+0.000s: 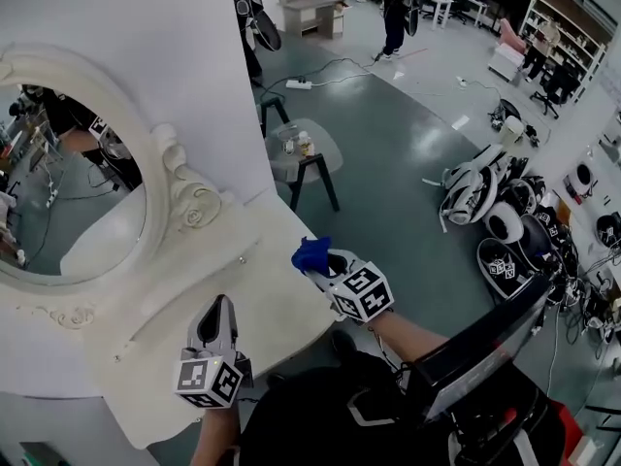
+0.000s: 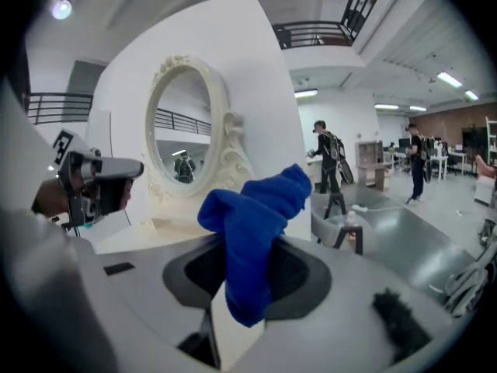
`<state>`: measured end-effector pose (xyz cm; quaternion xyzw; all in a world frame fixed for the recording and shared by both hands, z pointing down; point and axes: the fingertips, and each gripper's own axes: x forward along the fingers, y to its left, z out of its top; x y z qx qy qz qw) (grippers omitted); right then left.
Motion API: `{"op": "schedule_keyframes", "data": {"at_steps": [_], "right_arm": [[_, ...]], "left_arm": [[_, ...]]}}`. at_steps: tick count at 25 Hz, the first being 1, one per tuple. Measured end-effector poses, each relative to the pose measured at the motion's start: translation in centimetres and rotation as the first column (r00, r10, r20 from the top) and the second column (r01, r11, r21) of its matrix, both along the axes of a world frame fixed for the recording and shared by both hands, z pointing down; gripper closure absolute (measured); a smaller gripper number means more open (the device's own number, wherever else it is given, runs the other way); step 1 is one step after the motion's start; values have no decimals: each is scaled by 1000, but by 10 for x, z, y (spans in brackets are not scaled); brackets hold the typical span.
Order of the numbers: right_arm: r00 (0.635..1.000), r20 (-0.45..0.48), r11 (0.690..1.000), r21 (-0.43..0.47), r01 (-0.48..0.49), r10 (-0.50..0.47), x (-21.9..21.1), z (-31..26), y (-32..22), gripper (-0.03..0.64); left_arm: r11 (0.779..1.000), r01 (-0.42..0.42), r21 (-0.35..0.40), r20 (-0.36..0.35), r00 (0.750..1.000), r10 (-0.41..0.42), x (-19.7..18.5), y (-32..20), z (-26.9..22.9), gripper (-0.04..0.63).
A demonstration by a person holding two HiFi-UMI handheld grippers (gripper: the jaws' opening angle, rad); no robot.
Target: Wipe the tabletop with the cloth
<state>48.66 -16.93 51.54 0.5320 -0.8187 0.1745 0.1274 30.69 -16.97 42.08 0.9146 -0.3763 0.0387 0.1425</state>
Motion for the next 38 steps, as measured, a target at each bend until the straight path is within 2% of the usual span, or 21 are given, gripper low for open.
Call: {"op": "schedule_keyframes", "data": {"at_steps": [7, 12, 18, 38], "right_arm": [[998, 61, 989, 143, 26, -35, -24, -65, -22, 488], [996, 37, 979, 191, 72, -81, -46, -88, -22, 492], [994, 19, 971, 214, 103, -110, -57, -97, -22, 495], [996, 2, 975, 203, 89, -91, -61, -94, -24, 495]], "left_arm": [[997, 71, 31, -10, 997, -71, -25, -5, -12, 588], [990, 130, 49, -27, 991, -129, -44, -10, -26, 588], [987, 148, 59, -27, 989, -146, -50, -11, -29, 588], [986, 157, 60, -43, 987, -155, -61, -14, -30, 588]]}}
